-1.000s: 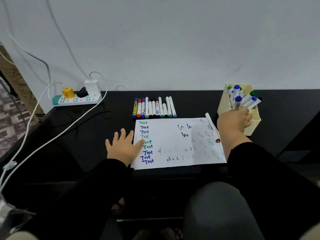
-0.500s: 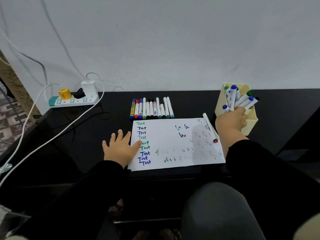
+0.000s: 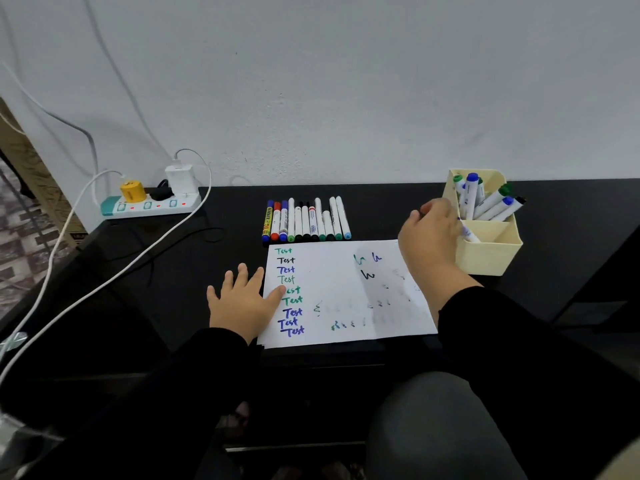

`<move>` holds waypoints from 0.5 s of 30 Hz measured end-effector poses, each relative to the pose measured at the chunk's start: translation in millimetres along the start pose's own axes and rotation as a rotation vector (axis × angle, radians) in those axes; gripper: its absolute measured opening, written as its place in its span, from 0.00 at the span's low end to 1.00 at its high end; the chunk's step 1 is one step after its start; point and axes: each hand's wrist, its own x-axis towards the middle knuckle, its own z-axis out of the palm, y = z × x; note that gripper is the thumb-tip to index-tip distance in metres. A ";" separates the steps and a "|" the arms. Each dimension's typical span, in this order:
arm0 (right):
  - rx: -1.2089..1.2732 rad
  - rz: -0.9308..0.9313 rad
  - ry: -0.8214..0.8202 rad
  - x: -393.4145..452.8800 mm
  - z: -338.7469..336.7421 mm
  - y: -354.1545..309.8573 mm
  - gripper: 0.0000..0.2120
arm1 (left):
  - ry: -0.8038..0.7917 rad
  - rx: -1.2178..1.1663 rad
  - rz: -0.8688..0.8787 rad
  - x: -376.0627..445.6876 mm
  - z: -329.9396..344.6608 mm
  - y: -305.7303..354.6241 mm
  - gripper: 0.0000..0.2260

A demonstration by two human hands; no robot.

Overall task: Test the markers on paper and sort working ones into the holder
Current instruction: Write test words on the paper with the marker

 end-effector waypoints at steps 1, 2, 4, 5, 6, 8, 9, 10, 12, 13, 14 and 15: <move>-0.019 -0.047 -0.008 0.2 4.1 -2.7 0.11 | 0.009 0.002 0.000 0.0 0.6 0.1 0.31; -0.025 -0.076 -0.029 1.0 8.6 -6.1 0.11 | 0.014 0.006 -0.004 0.8 0.6 0.4 0.31; -0.017 -0.120 -0.095 2.0 18.2 -11.5 0.11 | 0.007 0.016 -0.015 2.2 -0.3 1.8 0.30; -0.015 -0.147 -0.139 3.5 25.2 -13.7 0.11 | 0.002 0.019 -0.020 3.6 -0.5 2.2 0.30; -0.018 -0.168 -0.185 5.4 31.5 -15.4 0.12 | -0.001 0.022 -0.023 4.5 -1.0 2.8 0.30; -0.042 -0.189 -0.288 11.2 45.9 -18.2 0.14 | 0.000 0.021 -0.027 5.7 0.0 2.9 0.30; -0.062 -0.187 -0.349 14.6 51.9 -19.9 0.14 | 0.004 0.019 -0.028 5.7 0.2 2.8 0.30; -0.082 -0.176 -0.412 18.5 59.2 -21.9 0.14 | 0.007 0.018 -0.032 6.7 0.8 2.4 0.31; -0.121 -0.136 -0.521 26.9 72.3 -26.9 0.13 | 0.014 0.013 -0.037 8.2 1.1 2.3 0.31; -0.128 -0.111 -0.570 29.9 77.8 -29.8 0.11 | 0.013 0.012 -0.039 8.5 1.3 2.3 0.31; -0.139 -0.086 -0.612 33.5 83.3 -32.5 0.07 | 0.013 0.012 -0.041 8.3 1.2 2.6 0.31; -0.159 -0.065 -0.656 35.9 88.1 -34.8 0.04 | 0.010 0.012 -0.044 8.6 1.6 2.5 0.31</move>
